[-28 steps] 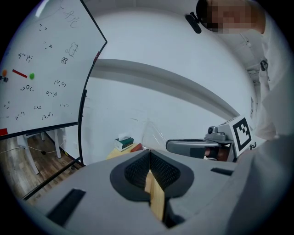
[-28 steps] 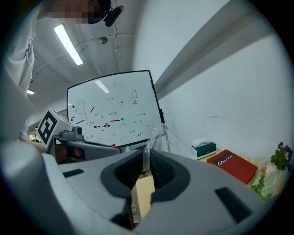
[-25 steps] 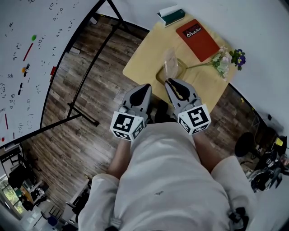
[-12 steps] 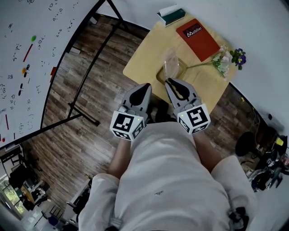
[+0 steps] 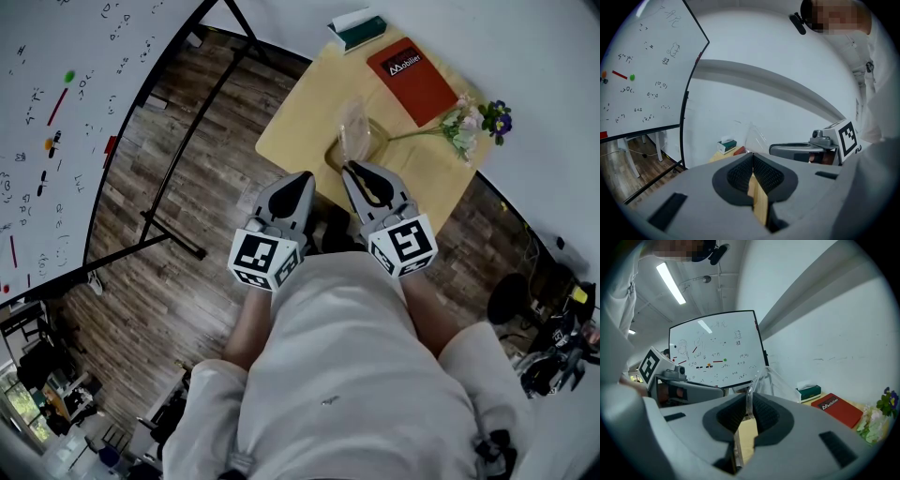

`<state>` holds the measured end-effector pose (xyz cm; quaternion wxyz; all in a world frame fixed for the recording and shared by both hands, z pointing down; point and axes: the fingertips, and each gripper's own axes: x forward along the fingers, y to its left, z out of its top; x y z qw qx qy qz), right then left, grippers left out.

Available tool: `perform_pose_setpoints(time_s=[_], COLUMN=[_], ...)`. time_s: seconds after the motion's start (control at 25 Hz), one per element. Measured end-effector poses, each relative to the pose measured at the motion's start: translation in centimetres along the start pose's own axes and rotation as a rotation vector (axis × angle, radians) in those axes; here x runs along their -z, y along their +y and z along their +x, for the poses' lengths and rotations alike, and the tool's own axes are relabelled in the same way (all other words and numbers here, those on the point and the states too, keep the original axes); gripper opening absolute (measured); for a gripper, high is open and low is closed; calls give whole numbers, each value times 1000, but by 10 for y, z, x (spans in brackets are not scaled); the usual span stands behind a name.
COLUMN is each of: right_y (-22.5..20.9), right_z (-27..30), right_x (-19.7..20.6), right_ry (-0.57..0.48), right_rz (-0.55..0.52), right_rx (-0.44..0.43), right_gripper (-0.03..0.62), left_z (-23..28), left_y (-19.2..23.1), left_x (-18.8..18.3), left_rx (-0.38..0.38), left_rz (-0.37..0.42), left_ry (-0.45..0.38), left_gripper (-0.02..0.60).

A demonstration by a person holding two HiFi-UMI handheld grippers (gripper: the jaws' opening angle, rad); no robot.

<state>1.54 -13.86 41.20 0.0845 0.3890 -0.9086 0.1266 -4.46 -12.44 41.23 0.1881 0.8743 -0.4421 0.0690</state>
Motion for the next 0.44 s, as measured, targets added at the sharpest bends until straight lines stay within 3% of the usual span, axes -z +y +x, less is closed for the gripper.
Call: perform_pose_setpoints(time_s=[0.44], right_y=[-2], right_z=[0], right_x=[2], right_ry=[5], right_rz=[0], right_rx=[0], right_gripper=[48], left_z=[1], left_y=[-1], left_x=[2], left_rx=[1], left_rz=[0], left_ry=[4], left_gripper=[5])
